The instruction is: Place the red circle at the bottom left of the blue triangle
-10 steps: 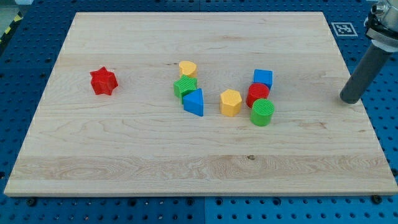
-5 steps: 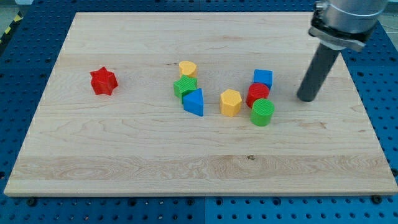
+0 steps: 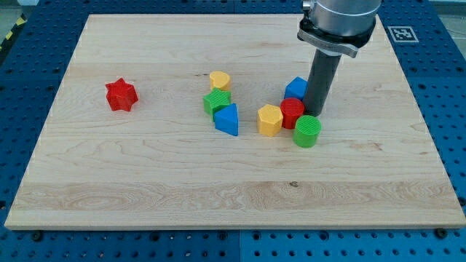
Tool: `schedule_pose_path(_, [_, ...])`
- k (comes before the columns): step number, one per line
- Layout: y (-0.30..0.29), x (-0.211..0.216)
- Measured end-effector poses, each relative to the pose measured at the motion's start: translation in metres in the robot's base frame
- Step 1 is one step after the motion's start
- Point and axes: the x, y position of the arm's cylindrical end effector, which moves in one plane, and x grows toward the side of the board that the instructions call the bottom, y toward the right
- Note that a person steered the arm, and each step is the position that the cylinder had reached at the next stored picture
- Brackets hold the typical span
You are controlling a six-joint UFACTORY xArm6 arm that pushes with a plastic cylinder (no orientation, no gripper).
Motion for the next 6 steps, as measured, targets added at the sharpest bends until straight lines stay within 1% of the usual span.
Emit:
schedule_pose_path(1, [-0.001,-0.012])
schedule_pose_path(2, [-0.013,-0.006])
schedule_pose_path(3, [-0.017,0.014])
schedule_pose_path(4, [-0.017,0.02])
schedule_pose_path(6, [-0.03,0.004])
